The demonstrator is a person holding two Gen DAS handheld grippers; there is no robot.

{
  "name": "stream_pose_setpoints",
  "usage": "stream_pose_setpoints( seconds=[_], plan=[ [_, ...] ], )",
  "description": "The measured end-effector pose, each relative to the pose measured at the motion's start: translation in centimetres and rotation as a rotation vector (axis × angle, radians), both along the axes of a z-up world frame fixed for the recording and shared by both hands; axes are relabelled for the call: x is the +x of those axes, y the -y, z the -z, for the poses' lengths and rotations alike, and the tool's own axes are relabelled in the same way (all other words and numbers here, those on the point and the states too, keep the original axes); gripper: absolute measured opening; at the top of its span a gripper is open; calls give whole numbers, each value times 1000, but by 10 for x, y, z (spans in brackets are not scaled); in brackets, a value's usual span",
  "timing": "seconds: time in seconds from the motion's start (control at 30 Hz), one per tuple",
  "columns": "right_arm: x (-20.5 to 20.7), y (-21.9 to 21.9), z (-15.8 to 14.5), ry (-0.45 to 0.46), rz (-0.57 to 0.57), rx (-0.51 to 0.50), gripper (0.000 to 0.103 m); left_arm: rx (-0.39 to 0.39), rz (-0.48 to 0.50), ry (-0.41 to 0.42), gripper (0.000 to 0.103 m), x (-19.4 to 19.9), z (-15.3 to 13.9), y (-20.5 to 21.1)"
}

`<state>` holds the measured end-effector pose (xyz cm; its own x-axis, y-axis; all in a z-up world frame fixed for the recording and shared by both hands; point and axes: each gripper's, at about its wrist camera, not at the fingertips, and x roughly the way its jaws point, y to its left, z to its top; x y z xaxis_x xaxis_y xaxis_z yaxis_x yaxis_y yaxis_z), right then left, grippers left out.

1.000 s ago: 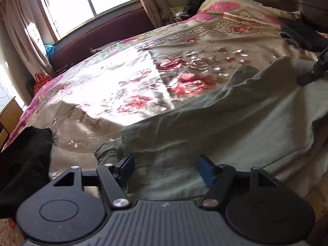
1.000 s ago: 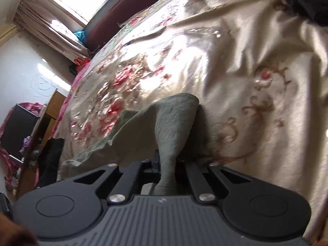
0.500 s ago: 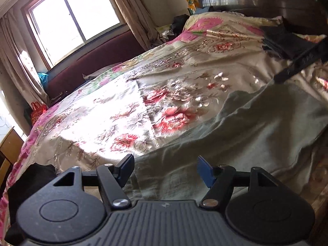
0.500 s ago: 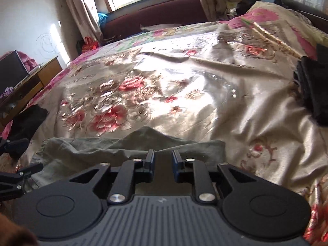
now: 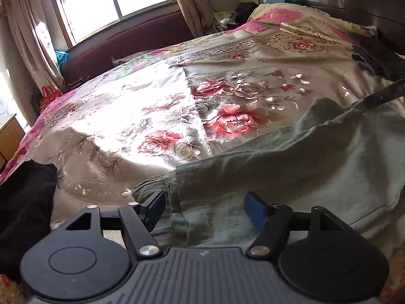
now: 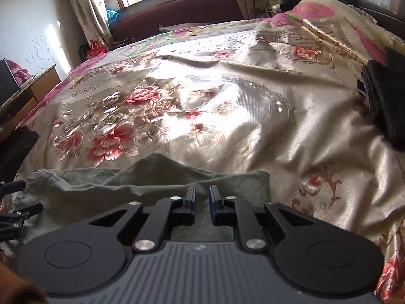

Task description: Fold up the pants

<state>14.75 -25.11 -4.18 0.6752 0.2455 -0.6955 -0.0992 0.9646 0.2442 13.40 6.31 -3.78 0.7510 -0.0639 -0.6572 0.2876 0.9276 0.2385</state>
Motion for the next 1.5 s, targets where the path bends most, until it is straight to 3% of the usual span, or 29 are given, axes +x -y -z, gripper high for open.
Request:
stream_pose_setpoints(
  seconds=[0.03, 0.07, 0.17, 0.27, 0.37, 0.53, 0.73, 1.0, 1.17, 1.27, 1.4, 1.43, 1.5],
  plan=[
    [3, 1, 12, -54, 12, -26, 11, 22, -6, -20, 84, 3, 8, 1],
    [5, 3, 22, -98, 34, -33, 3, 43, -9, -33, 85, 5, 15, 2],
    [-5, 12, 8, -61, 66, 73, 15, 38, -23, -17, 85, -3, 10, 1],
    [-23, 26, -7, -20, 84, 102, 20, 11, -25, 6, 85, -16, -6, -10],
    [-36, 43, -1, -55, 118, 118, 25, 25, -84, -14, 85, -20, -4, -27],
    [-53, 64, 16, -97, 168, 251, 36, -73, -116, 5, 85, -33, -16, -35],
    [-65, 67, 22, -132, 154, 330, 38, -64, 50, 68, 85, -34, -32, 10],
    [-77, 62, 21, -156, 59, 417, 41, -63, 265, 6, 85, 19, -12, 101],
    [-80, 65, 26, -163, 38, 443, 41, 55, 228, -13, 85, 63, 14, 131],
    [-78, 66, 29, -166, 40, 463, 41, 39, 157, -33, 85, 83, 15, 125],
    [-75, 67, 34, -182, 61, 485, 40, 72, 66, -39, 85, 87, 16, 114],
    [-76, 67, 32, -176, 66, 481, 37, 65, 65, -31, 85, 81, 13, 109],
    [-78, 64, 29, -176, 68, 445, 18, 59, 67, -4, 85, 65, 4, 97]
  ],
)
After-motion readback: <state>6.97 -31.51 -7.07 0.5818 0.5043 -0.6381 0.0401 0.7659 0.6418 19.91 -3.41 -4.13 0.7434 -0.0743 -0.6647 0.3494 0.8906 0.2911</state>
